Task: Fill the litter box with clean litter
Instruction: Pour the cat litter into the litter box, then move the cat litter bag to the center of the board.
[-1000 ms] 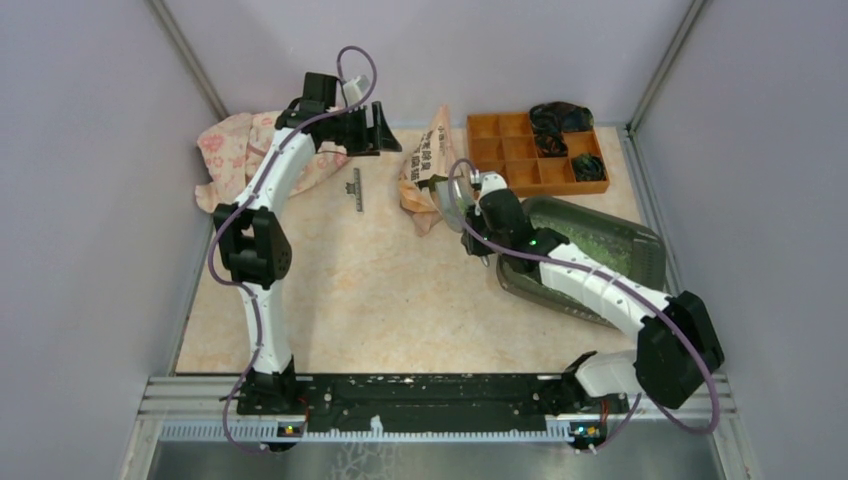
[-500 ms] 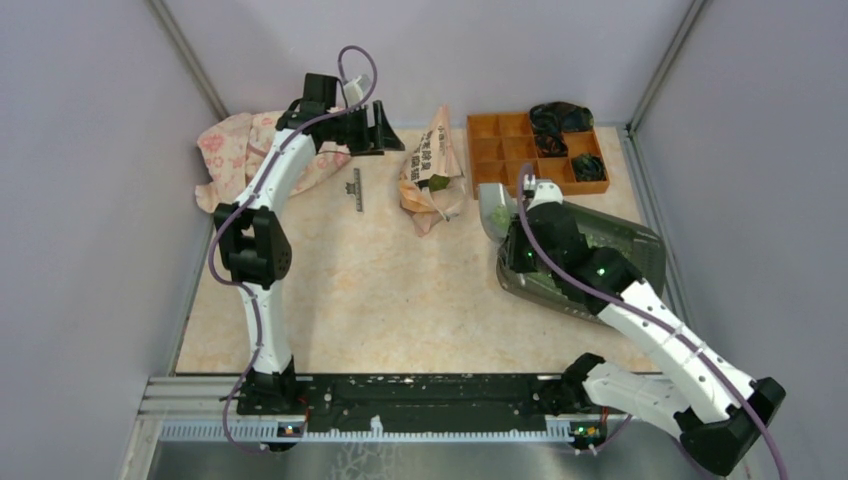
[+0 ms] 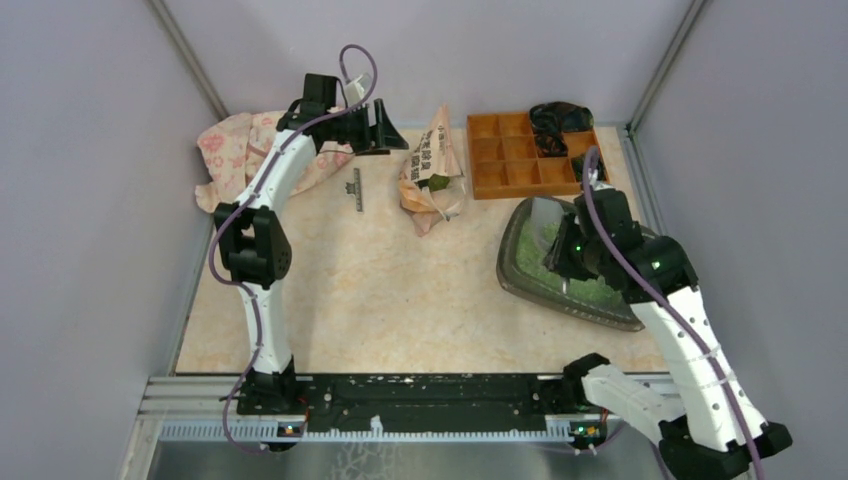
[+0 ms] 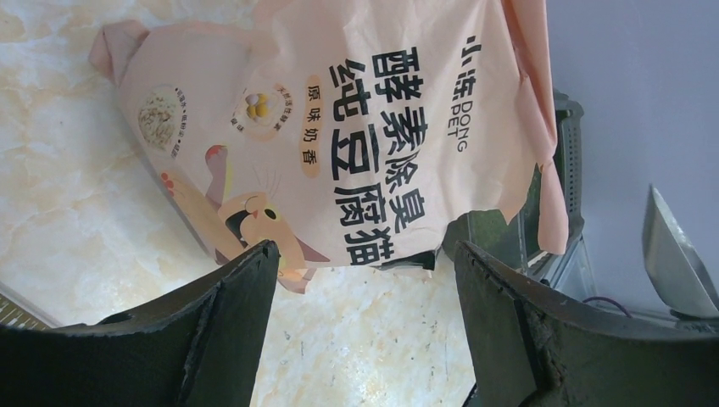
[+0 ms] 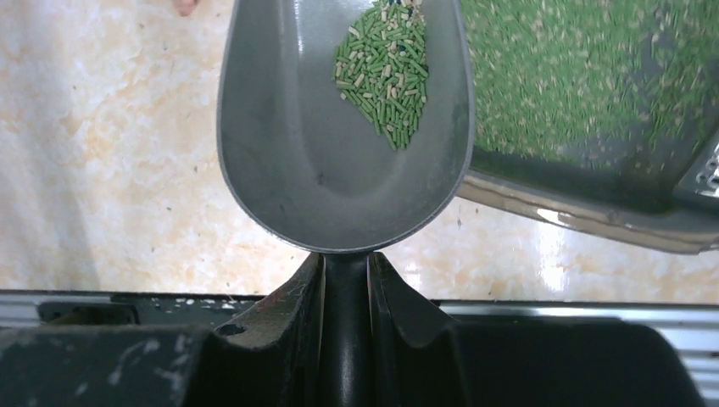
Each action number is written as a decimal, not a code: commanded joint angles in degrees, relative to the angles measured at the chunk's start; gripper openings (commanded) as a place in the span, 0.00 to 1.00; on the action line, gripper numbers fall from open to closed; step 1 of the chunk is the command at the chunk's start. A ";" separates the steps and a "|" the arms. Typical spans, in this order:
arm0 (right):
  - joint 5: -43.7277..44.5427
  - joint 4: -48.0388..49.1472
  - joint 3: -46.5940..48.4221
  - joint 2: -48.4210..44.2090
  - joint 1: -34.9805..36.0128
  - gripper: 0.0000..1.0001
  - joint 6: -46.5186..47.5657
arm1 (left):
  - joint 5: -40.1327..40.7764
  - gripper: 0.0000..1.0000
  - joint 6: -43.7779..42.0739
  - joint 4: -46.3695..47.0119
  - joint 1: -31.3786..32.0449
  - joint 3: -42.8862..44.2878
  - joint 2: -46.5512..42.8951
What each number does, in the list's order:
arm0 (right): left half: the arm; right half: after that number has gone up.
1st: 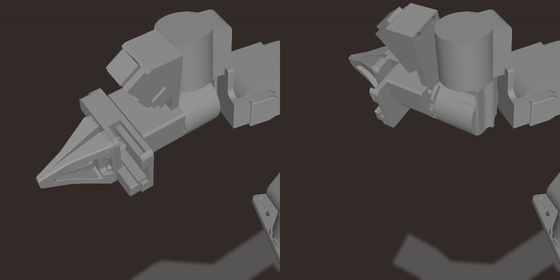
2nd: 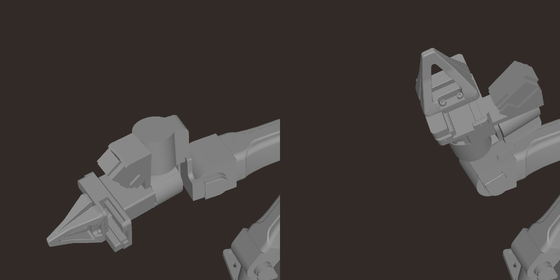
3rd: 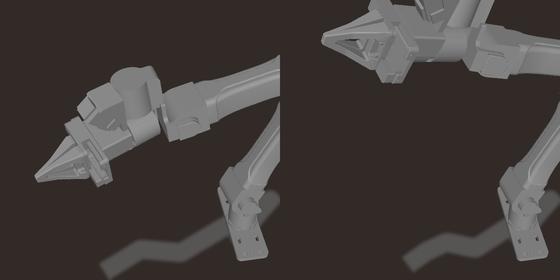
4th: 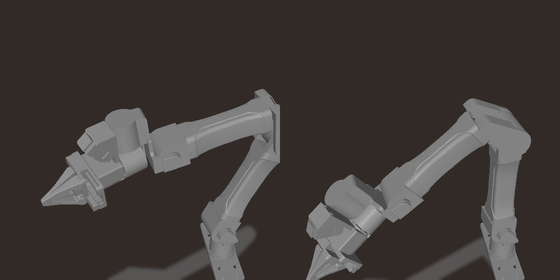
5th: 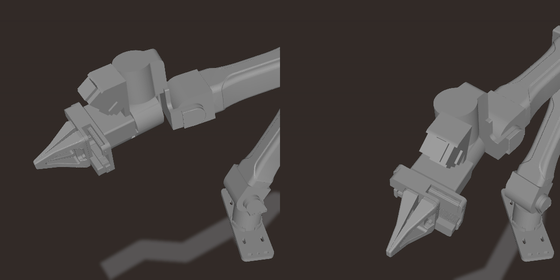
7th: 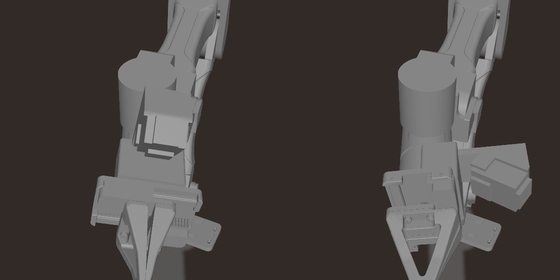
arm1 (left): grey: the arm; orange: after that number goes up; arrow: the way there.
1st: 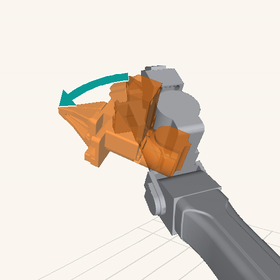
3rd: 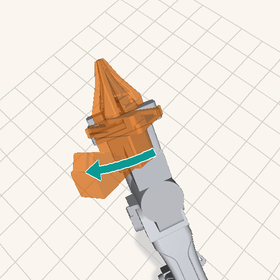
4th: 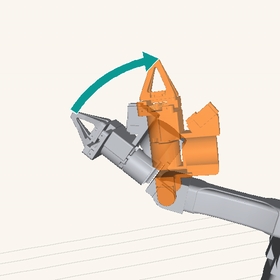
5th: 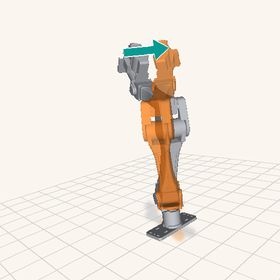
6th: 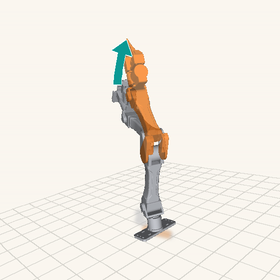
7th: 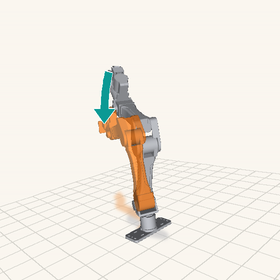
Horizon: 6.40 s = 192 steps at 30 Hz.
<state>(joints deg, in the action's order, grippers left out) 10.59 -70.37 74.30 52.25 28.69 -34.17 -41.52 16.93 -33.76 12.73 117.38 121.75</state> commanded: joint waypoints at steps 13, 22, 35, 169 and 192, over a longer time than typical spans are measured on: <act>-43.90 3.18 -9.04 9.18 -37.35 0.00 12.50 | -3.78 0.82 -0.58 1.11 -2.07 -1.83 -0.13; -51.44 4.30 -8.39 14.71 -39.98 0.00 7.67 | -4.63 0.84 -1.77 -0.44 -3.21 -0.75 0.98; -63.18 2.90 -12.24 17.77 -45.72 0.00 3.88 | -7.65 0.99 -1.95 -0.84 -5.63 -0.05 1.69; -14.22 31.00 49.57 79.31 1.32 0.00 11.07 | 18.88 0.98 -3.14 11.96 7.00 7.78 17.94; -3.99 60.96 10.32 48.95 8.79 0.00 19.41 | 20.03 0.98 -2.07 7.15 5.85 7.20 12.10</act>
<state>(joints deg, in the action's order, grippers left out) 6.83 -23.51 86.00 110.76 35.09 -16.49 -21.10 15.38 -23.38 18.22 122.76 136.49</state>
